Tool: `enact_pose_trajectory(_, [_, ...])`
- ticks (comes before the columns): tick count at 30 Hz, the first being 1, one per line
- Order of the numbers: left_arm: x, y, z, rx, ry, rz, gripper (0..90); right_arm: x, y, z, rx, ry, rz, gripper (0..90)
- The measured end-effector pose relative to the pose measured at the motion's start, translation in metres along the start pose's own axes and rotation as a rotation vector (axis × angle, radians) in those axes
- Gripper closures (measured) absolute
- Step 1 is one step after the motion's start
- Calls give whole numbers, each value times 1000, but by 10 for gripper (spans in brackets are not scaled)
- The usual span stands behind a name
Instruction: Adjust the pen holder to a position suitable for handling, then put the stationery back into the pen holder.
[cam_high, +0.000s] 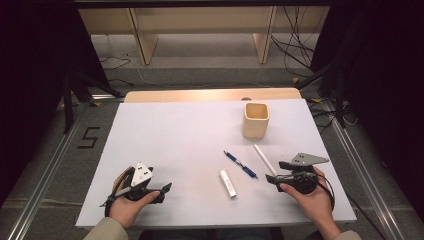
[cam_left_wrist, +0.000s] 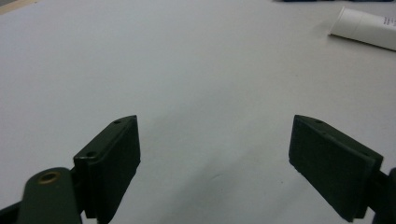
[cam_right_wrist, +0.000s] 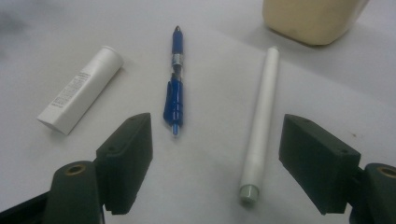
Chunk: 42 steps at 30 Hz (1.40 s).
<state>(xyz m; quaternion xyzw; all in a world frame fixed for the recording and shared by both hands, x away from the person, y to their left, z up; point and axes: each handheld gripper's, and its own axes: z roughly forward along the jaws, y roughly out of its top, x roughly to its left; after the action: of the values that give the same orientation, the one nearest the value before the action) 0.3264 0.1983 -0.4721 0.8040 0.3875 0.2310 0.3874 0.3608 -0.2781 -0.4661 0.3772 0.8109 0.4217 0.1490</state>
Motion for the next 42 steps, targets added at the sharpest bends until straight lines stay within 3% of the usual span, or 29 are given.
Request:
enact_pose_trajectory(34, [2, -2, 4, 13, 6, -10, 163, 2, 2, 2, -13, -22, 4, 267])
enact_pose_trajectory(42, [1, -2, 6, 14, 2, -15, 163, 3, 3, 1, -17, -31, 7, 333])
